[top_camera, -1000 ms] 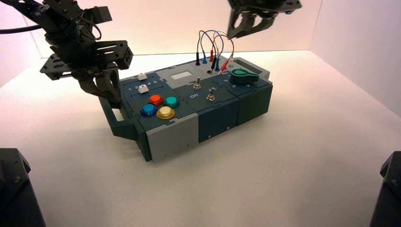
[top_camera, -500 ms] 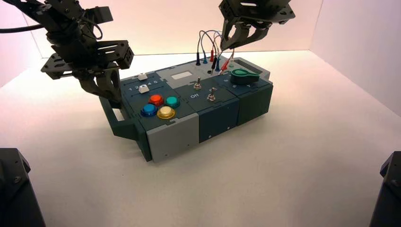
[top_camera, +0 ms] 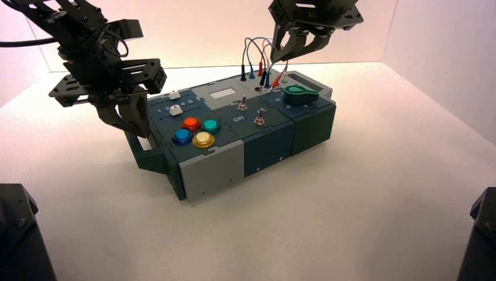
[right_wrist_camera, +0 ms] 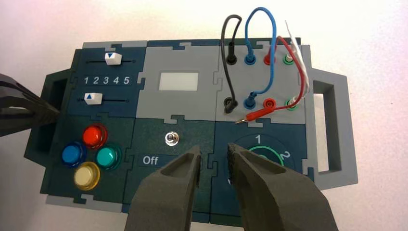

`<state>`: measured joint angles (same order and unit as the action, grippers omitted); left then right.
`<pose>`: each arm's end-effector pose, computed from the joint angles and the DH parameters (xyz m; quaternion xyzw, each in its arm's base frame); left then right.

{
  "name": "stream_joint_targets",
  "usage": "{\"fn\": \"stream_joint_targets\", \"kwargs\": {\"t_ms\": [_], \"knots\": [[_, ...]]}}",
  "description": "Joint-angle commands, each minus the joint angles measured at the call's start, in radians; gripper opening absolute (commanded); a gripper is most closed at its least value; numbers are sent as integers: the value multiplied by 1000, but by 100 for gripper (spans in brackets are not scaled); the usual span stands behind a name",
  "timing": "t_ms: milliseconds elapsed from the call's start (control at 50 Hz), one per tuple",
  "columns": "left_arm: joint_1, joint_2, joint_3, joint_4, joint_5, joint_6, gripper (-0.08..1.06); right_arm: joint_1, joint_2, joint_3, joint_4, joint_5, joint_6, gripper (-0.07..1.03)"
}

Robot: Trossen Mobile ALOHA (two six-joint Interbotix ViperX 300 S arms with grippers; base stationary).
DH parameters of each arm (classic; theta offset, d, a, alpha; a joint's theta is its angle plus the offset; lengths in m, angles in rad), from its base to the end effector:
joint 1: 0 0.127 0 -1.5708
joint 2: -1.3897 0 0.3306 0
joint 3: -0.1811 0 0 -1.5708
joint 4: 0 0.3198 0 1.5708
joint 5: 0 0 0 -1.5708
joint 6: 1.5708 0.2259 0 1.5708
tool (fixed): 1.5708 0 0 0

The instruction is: Flip the bottom switch off with the right gripper.

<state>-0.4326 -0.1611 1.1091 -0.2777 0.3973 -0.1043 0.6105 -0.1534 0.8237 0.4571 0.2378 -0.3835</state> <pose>0.2136 -0.1250 -0.0205 -0.0375 0.6372 -0.0964 0.7638 0.3160 0.2498 0.0850 -0.0807 0.4240 0.3030 0.8496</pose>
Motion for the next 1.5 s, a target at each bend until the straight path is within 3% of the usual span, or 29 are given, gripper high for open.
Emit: {"fn": "stream_joint_targets", "kwargs": {"t_ms": [20, 380, 500, 660, 960, 1500], "knots": [[2, -2, -3, 2, -6, -2, -3, 17, -11, -12, 5, -6, 2, 32], [2, 3, -9, 3, -8, 0, -3, 54, -12, 23, 20, -5, 3, 32], [2, 5, -14, 3, -8, 2, -3, 54, -14, 54, 25, -6, 6, 22], [2, 6, -18, 3, -8, 0, -3, 54, -15, 69, 37, -5, 9, 20], [2, 9, -20, 3, -11, 2, -3, 54, -17, 78, 49, 0, 9, -2], [2, 23, -23, 3, -25, 2, -3, 55, 29, 49, 51, 35, 9, -2]]}}
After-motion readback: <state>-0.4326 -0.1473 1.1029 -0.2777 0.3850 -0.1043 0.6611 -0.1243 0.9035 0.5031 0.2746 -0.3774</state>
